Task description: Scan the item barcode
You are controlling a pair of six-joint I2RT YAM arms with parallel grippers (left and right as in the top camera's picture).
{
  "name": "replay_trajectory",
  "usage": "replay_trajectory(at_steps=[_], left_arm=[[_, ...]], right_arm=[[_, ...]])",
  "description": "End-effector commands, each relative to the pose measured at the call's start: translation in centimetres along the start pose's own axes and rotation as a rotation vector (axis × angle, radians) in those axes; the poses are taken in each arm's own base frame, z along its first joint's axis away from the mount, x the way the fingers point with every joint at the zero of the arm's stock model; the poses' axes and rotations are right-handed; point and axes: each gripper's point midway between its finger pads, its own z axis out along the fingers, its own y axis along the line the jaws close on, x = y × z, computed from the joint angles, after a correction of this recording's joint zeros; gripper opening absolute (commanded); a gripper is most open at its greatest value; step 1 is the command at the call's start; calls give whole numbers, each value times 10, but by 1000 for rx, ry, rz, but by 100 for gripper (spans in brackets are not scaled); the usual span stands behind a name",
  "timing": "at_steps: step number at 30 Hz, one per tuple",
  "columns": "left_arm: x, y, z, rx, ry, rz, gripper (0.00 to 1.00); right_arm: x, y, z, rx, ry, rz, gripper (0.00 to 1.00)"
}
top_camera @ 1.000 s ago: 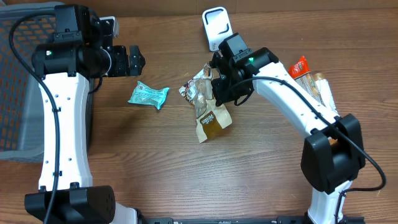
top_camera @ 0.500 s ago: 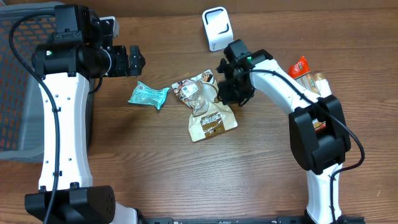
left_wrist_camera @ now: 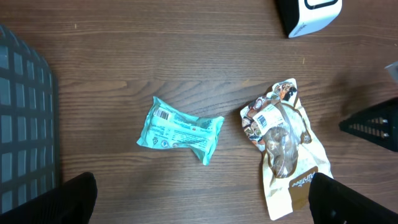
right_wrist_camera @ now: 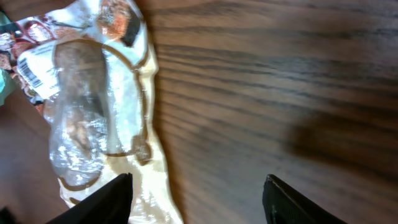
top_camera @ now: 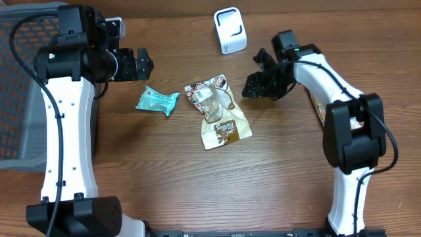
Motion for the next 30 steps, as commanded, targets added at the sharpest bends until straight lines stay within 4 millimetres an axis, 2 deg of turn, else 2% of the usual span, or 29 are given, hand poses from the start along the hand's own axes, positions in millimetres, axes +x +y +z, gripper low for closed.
replay_trajectory(at_steps=[1,8,16,18,20,24,27,30], left_arm=[[-5,-3,-4,2,-18,4,100],[-5,-3,-4,2,-18,4,99],[-5,-3,-4,2,-18,4,100],[-5,-3,-4,2,-18,4,100],[-5,-3,-4,2,-18,4,100],[-5,-3,-4,2,-18,4,100],[-5,-3,-4,2,-18,4,100],[-5,-3,-4,2,-18,4,100]], right_arm=[[5,14,25,-188,41,-22,69],[11,33,59,-221,77,-18,70],[54,55,129,-206,241,59,68],[59,59,140,-200,255,100,63],[59,56,149,-165,252,139,55],[55,44,155,-76,225,194,27],[53,45,155,-79,216,191,6],[50,46,154,-81,209,188,4]])
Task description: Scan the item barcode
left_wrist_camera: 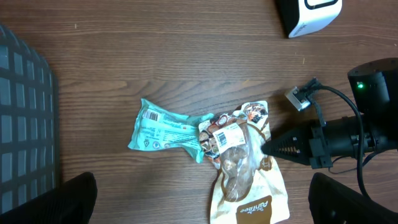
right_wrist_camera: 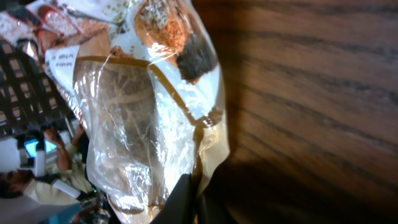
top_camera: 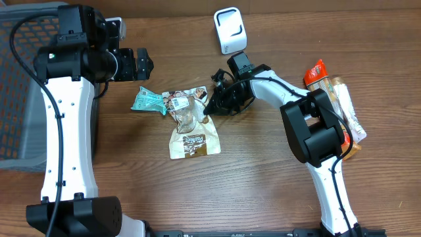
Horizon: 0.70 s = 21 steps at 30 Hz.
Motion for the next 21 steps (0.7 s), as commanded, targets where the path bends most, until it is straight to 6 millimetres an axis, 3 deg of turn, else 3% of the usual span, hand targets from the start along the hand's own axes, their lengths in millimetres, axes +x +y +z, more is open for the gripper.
replay_trajectory(at_steps=[1,5,9,12,16,21], left_arm=[[-5,-3,-4,2,-18,4,100],[-5,-3,-4,2,-18,4,100],[-5,-3,-4,2,-18,4,100],[-5,-3,-4,2,-18,4,100],[-5,-3,-4,2,-18,4,100],[-5,-3,-4,2,-18,4,100]], right_arm=[[13,-75,25,226,17,115,4],[2,-61,10,254,-17,94,4],[-8,-48,-24,380,-89,51,4],[-12,-26,-55,445,-137,-4,4],[-7,0,-102,551,-198,-49,4],[15,9,-151,715,-197,-112,4]])
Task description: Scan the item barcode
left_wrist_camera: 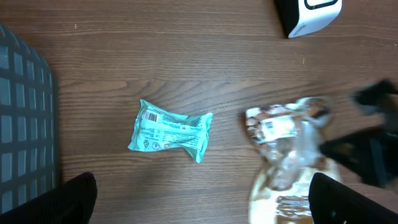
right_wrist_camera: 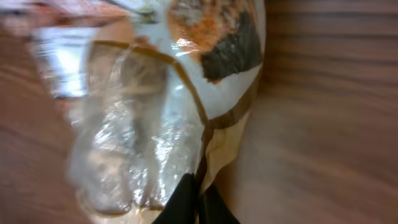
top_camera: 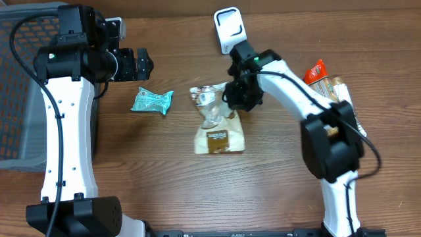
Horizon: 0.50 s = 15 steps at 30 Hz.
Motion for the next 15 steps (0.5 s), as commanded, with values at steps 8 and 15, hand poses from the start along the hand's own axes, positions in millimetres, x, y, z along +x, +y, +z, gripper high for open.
replay_trajectory(at_steps=[8,15], left_arm=[[-5,-3,-4,2,-18,4,100],[-5,-3,-4,2,-18,4,100]], right_arm=[[30,-28,-73,360,-7,-175,4],[30,19,-51,263,-37,-264,4]])
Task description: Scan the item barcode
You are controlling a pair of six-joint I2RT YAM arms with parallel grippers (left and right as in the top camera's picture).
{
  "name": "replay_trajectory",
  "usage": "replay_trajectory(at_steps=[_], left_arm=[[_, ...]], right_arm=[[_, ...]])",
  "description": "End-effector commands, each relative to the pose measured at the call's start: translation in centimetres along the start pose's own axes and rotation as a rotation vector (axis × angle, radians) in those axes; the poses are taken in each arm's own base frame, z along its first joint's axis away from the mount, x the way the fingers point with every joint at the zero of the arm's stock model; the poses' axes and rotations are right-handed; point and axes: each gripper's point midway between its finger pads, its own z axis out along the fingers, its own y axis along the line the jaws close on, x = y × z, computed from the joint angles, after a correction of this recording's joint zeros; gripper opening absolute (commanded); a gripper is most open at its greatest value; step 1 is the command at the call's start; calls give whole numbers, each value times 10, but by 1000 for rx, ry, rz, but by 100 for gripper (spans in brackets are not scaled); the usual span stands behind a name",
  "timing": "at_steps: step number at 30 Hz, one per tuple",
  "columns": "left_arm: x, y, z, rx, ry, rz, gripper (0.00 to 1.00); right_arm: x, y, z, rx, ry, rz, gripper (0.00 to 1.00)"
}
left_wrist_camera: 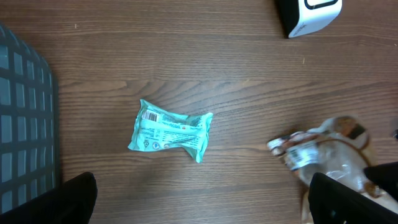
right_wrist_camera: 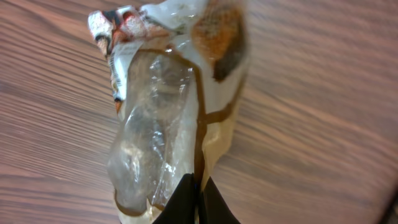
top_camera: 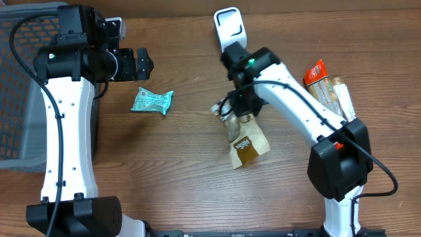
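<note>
My right gripper (right_wrist_camera: 198, 200) is shut on the edge of a clear and tan snack pouch (right_wrist_camera: 168, 112), which hangs lifted off the table (top_camera: 245, 131) near the middle. Its white label end (left_wrist_camera: 298, 152) shows at the lower right of the left wrist view. The white barcode scanner (top_camera: 229, 27) stands at the back of the table (left_wrist_camera: 308, 14). A teal packet (top_camera: 150, 101) with a barcode lies flat to the left (left_wrist_camera: 171, 129). My left gripper (left_wrist_camera: 199, 199) hovers high over the teal packet, fingers spread wide and empty.
A dark mesh basket (top_camera: 16, 85) sits at the far left (left_wrist_camera: 25, 124). Several wrapped snack items (top_camera: 332, 99) are piled at the right edge behind the right arm.
My right gripper has raised the pouch off the table and turned it; it now hangs tilted, further right and nearer than before. The teal packet and left arm are unchanged.
First the pouch lay flat beside the teal packet with my right gripper open to its right. Then the gripper was shut on the pouch's edge, pushed against the teal packet. The pouch was then further right, apart from the packet, and now hangs lifted.
</note>
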Motion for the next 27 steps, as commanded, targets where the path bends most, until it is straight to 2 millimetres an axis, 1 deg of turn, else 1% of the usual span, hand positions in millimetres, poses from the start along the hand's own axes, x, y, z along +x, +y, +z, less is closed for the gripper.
replay_trajectory(at_steps=[1,5,12,17,21,27], left_arm=[[-5,-3,-4,2,-18,4,99],[-5,-3,-4,2,-18,4,100],[-5,-3,-4,2,-18,4,100],[-5,-3,-4,2,-18,4,100],[-5,-3,-4,2,-18,4,99],[-5,-3,-4,2,-18,4,100]], right_arm=[[-8,27,-1,-62,-37,-49,4],[-7,42,10,-104,-32,-66,4],[-1,44,35,-121,-10,-65,4],[-2,56,51,-221,-12,-75,4],[-4,54,66,-280,8,-45,4],[-10,40,85,-368,45,31,4]])
